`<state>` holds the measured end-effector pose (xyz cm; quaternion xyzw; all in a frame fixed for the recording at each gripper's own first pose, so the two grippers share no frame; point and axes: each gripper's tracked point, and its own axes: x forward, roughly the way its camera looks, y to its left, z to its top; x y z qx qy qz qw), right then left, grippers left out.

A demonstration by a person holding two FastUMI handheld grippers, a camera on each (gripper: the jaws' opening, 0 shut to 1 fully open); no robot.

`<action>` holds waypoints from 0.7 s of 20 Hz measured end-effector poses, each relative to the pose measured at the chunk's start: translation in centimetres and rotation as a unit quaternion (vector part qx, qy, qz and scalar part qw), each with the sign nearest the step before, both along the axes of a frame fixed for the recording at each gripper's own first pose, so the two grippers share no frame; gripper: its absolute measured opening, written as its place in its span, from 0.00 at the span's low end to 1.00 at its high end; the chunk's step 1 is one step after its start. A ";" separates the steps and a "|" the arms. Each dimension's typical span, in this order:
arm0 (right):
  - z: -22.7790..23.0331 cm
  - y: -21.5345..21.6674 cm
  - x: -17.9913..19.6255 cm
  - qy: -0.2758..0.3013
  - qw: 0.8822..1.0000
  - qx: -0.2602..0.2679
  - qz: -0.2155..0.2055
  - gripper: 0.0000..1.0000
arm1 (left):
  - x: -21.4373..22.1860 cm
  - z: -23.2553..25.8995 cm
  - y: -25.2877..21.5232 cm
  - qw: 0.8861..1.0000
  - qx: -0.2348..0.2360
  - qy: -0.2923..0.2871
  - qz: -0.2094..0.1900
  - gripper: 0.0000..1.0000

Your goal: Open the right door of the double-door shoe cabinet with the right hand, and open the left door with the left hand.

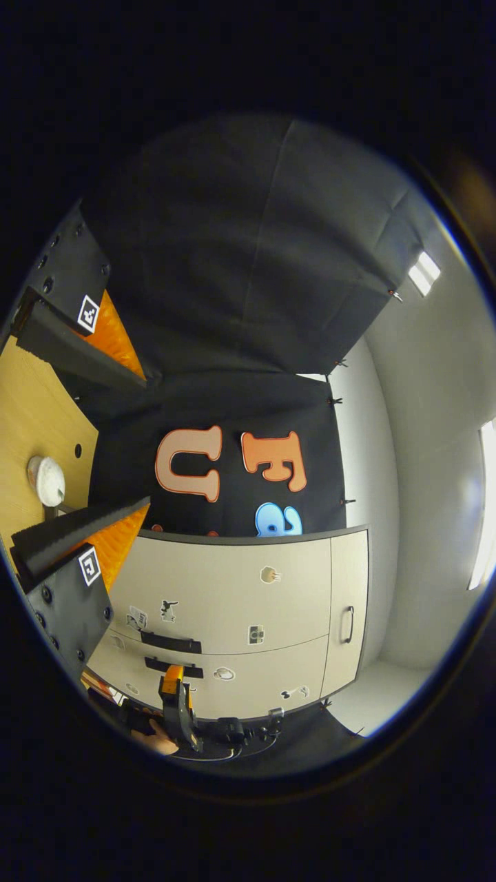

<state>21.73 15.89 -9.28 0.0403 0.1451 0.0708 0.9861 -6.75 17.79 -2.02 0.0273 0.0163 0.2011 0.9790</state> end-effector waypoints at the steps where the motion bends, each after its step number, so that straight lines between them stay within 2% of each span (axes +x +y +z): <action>1: -0.5 0.2 0.5 0.007 1.000 -0.002 -0.001 0.69 | 0.0 0.1 0.4 1.000 0.000 0.000 0.005 0.96; 11: -3.4 0.6 2.7 0.048 0.998 -0.027 -0.044 0.43 | -0.8 0.4 1.6 1.000 0.002 -0.007 0.017 0.96; 14: -3.4 0.5 2.7 0.057 0.996 -0.004 -0.062 0.33 | -1.1 0.5 1.6 1.000 0.003 -0.007 0.015 0.96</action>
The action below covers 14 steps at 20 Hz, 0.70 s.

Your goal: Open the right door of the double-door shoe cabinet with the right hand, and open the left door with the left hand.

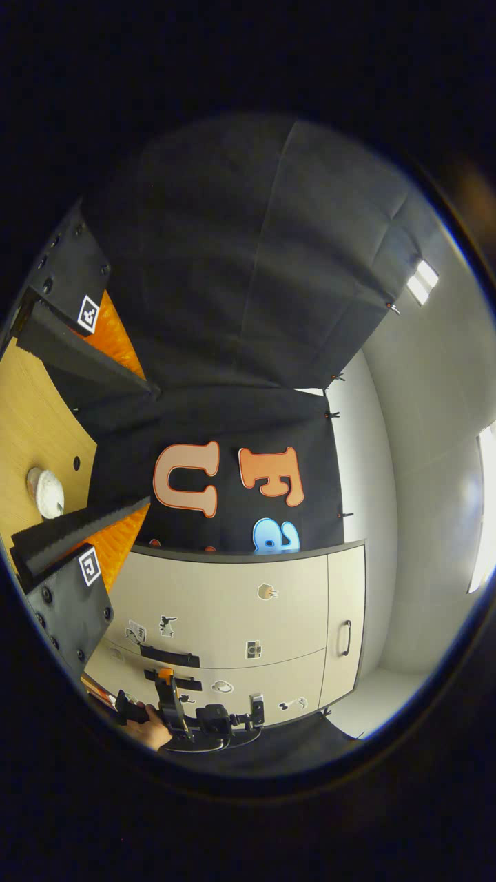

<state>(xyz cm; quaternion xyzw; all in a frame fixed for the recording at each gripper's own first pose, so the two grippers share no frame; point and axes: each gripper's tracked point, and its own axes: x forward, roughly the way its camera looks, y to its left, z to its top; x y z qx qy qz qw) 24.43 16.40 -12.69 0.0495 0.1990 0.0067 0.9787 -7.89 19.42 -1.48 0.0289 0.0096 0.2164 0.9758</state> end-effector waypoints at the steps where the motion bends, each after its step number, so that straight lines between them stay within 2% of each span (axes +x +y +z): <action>1: 0.0 0.0 -0.1 0.003 1.000 0.005 -0.001 0.30 | -0.3 0.1 0.0 1.000 0.002 0.000 -0.001 0.96; 5: 0.0 0.0 -0.5 0.011 1.000 0.020 -0.002 0.20 | -1.1 0.7 0.1 1.000 0.008 -0.002 -0.003 0.96; 14: 0.8 -0.5 -2.6 0.010 0.999 0.026 0.020 0.20 | -1.2 0.6 -1.9 1.000 0.005 0.007 -0.026 0.96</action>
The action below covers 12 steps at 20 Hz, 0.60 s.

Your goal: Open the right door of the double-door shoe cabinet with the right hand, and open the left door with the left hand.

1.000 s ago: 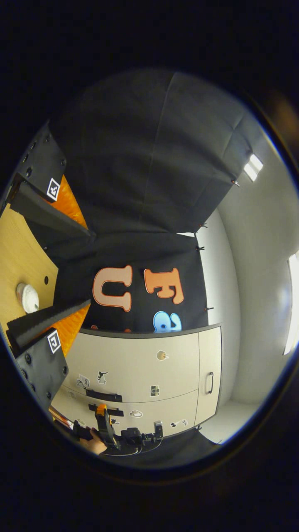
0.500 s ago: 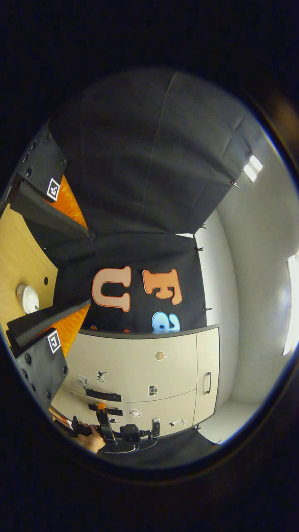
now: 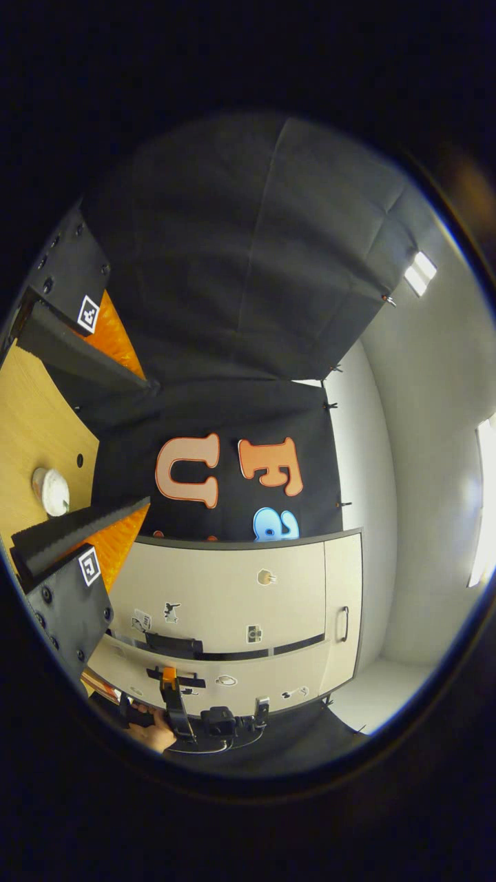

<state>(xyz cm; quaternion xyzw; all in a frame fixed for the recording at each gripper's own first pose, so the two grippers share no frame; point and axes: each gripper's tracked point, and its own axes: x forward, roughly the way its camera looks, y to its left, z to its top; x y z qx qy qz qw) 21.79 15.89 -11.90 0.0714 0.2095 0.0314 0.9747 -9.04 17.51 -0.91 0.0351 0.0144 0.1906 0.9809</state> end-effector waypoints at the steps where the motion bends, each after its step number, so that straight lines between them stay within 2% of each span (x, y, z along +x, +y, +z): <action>1: 0.1 -0.1 -0.2 0.000 1.000 0.003 0.004 0.20 | 0.1 0.1 -0.5 1.000 0.001 0.001 -0.006 0.96; 12: 1.1 -2.1 -3.5 -0.004 0.999 0.014 0.045 0.20 | 3.2 -0.4 -8.5 0.996 0.004 0.012 -0.093 0.96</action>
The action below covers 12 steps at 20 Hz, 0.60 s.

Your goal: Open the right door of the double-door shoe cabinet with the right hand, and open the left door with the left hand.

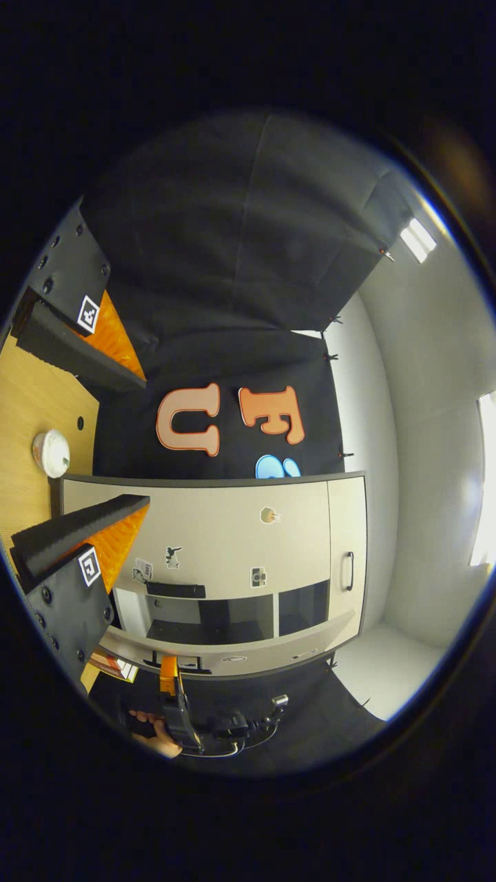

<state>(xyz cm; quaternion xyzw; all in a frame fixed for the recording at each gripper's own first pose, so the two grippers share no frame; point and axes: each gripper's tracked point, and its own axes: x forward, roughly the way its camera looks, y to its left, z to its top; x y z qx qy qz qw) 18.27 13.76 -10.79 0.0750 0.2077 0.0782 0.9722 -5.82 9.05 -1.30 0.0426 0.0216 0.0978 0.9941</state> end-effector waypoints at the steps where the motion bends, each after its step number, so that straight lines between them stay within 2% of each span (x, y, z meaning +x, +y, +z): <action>1: 0.0 -0.2 -0.2 0.000 1.000 0.001 0.003 0.20 | 0.4 -0.1 -0.7 1.000 0.000 0.002 -0.007 0.96; 7: 0.3 -2.5 -1.6 -0.004 1.000 -0.010 0.000 0.20 | 2.4 -0.9 -5.3 0.999 -0.006 0.007 -0.052 0.96; 12: 0.2 -4.8 -2.0 -0.015 0.999 -0.029 -0.022 0.19 | 4.4 -1.8 -9.1 0.996 -0.012 0.014 -0.090 0.96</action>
